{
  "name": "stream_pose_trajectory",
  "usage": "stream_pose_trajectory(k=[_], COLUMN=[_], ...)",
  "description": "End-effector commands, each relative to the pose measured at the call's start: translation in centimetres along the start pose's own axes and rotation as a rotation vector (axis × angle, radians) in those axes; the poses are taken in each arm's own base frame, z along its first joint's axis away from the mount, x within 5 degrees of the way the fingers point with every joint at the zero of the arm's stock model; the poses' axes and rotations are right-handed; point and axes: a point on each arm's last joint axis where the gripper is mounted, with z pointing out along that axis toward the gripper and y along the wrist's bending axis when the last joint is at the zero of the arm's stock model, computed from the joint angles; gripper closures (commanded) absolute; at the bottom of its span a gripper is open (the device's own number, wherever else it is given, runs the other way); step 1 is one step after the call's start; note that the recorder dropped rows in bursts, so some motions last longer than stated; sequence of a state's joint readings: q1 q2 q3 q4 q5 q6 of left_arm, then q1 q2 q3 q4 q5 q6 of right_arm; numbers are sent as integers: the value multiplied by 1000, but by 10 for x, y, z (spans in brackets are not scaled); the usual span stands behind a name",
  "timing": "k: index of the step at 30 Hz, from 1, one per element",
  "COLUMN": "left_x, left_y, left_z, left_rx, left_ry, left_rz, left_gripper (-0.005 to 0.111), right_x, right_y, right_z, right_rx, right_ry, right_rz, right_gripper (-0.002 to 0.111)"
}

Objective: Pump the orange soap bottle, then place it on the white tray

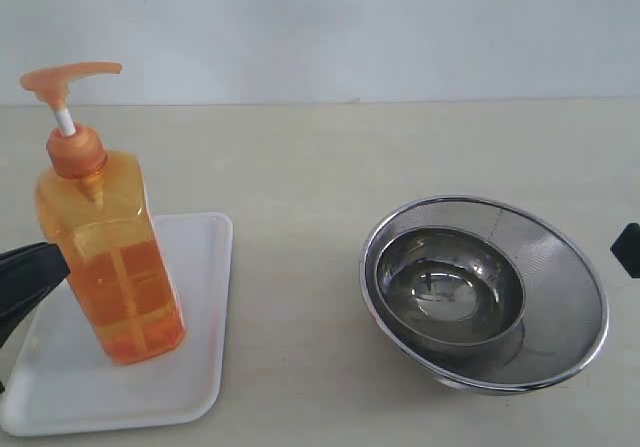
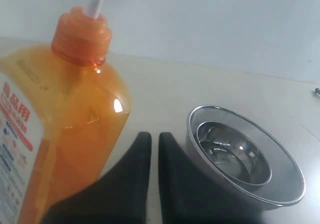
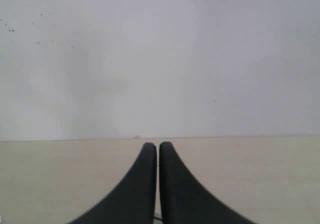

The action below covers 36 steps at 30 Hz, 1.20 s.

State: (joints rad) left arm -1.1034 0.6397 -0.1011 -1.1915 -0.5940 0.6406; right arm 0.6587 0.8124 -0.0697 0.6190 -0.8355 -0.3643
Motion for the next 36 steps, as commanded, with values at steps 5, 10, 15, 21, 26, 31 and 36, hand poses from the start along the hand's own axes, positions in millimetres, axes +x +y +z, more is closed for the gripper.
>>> stream_pose_trajectory(k=[5,10,15,21,26,31,36], left_x=[1,1,1,-14,-24,-27,-19], left_y=[-1,-1,-6,-17,-9,7,21], left_z=[-1,-1,-1,-9,-19,-27,-38], left_rx=[21,21,68,234,207,75,-43], left_ry=[11,11,9,-154,-229,-244,-237], left_rz=[-3,-3,16,198,227,203,165], left_gripper=[102,102,102,102,102,102,102], right_x=[0,0,0,0,0,0,0], right_y=[0,0,0,0,0,0,0], right_z=[0,0,0,0,0,0,0], right_rx=[0,0,0,0,0,0,0], right_ry=[-6,-6,-6,-6,-6,-6,-6], right_rz=[-4,-4,-4,-4,-4,-4,-4], right_gripper=[108,108,108,108,108,108,108])
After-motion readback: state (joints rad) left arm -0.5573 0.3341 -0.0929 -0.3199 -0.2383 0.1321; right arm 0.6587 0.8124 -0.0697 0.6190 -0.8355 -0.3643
